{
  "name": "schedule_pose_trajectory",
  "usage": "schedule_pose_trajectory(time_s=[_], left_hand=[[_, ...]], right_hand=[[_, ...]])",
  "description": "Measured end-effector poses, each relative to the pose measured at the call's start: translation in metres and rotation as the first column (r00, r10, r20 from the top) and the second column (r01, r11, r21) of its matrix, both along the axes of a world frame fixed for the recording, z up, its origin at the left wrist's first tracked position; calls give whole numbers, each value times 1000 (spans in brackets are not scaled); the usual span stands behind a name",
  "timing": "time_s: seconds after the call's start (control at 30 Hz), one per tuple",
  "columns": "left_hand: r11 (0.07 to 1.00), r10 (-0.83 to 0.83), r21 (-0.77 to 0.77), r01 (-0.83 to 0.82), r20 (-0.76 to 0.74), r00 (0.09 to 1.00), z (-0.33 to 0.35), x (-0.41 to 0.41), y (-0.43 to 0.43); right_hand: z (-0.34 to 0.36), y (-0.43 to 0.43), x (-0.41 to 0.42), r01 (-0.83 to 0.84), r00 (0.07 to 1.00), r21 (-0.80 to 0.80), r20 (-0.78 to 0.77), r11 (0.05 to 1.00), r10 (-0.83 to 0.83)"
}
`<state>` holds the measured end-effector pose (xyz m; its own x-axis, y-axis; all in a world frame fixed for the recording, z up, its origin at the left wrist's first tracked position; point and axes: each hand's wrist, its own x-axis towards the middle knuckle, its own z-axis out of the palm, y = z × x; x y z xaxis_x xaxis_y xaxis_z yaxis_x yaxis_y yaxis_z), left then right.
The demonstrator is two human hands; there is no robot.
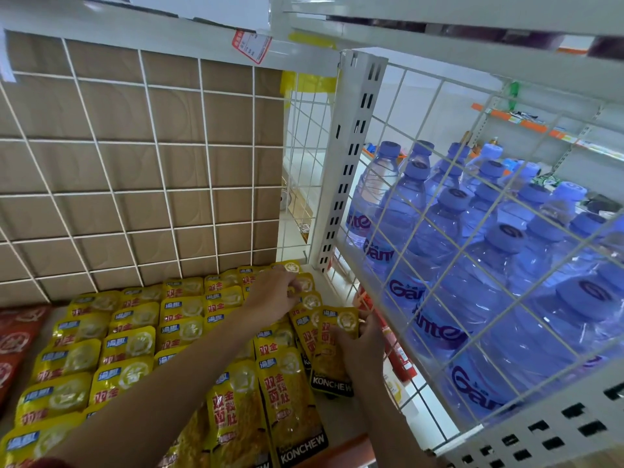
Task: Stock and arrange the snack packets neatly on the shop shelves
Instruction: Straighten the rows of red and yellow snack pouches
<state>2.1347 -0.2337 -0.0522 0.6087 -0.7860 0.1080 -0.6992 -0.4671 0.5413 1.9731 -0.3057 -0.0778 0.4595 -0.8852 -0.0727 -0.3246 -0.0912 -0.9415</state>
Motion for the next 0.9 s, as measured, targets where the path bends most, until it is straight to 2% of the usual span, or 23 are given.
schedule_pose_trajectory(time_s=[0.07,0.23,0.37,0.63,0.77,0.9], left_hand=[[1000,-13,-13,14,56,998,6,-5,4],[975,-200,99,201,-18,980,11,-20,12],[976,-171,118,184,-113,979,6,-26,17],[989,-136,36,146,-199,971,4,-31,15],[991,-135,2,137,-157,978,2,-32,17],[993,-117,-1,118,-151,982,0,-31,18]], right_hand=[[-1,1,0,-2,1000,-4,-7,1000,2],[0,3,-5,-30,1000,-77,-6,997,30],[2,4,-15,-106,994,-104,-12,989,106],[5,3,-35,-318,942,-167,-170,933,291],[4,9,-35,-282,944,-179,-225,942,240],[3,16,-35,-238,957,-161,-205,958,203]])
